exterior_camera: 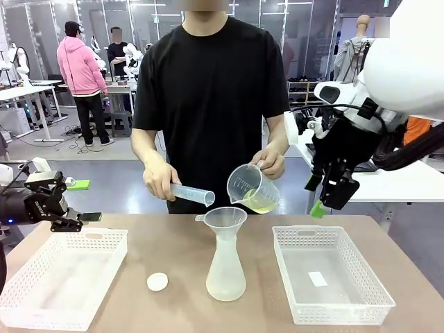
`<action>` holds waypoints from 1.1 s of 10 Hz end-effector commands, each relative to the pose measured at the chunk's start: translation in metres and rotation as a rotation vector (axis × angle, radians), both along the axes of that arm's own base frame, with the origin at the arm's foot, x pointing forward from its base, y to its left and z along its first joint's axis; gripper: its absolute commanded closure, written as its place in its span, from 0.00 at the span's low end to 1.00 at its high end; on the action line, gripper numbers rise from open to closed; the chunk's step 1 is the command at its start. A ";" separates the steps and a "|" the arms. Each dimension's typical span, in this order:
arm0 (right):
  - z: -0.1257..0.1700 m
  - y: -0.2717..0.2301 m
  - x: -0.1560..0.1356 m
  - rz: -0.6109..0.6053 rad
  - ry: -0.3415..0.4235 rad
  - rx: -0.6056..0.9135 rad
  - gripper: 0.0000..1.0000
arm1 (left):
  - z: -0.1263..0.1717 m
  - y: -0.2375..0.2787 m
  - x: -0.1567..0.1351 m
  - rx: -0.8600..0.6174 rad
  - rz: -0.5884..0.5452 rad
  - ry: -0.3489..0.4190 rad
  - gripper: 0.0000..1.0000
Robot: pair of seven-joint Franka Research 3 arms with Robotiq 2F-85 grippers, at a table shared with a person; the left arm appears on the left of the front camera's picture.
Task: Prepare the solutions needed for the experiment.
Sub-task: Once the solution is in the Big flask , pick up the Plastic Funnel and place it back into the right Organizing basket.
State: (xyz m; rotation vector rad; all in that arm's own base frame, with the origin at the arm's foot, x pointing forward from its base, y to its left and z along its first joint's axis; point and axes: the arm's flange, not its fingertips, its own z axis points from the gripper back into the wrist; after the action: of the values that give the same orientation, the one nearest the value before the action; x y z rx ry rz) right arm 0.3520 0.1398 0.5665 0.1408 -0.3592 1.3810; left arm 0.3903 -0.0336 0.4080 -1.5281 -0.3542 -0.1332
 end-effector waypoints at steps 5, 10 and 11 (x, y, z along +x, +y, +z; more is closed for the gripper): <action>-0.076 -0.061 0.019 -0.571 0.661 0.758 0.20 | 0.002 0.001 -0.001 -0.008 -0.011 0.002 0.00; -0.107 -0.090 0.009 -0.747 1.077 0.982 0.20 | 0.002 0.001 -0.001 -0.008 -0.011 0.002 0.00; -0.111 -0.091 0.008 -0.796 1.086 0.961 0.20 | 0.002 0.001 -0.001 -0.008 -0.011 0.002 0.00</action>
State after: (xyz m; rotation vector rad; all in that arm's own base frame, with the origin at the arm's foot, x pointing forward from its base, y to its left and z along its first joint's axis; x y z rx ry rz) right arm 0.3628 0.0397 0.4528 1.3289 -0.0999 0.1858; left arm 0.3903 -0.0336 0.4081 -1.5278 -0.3544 -0.1333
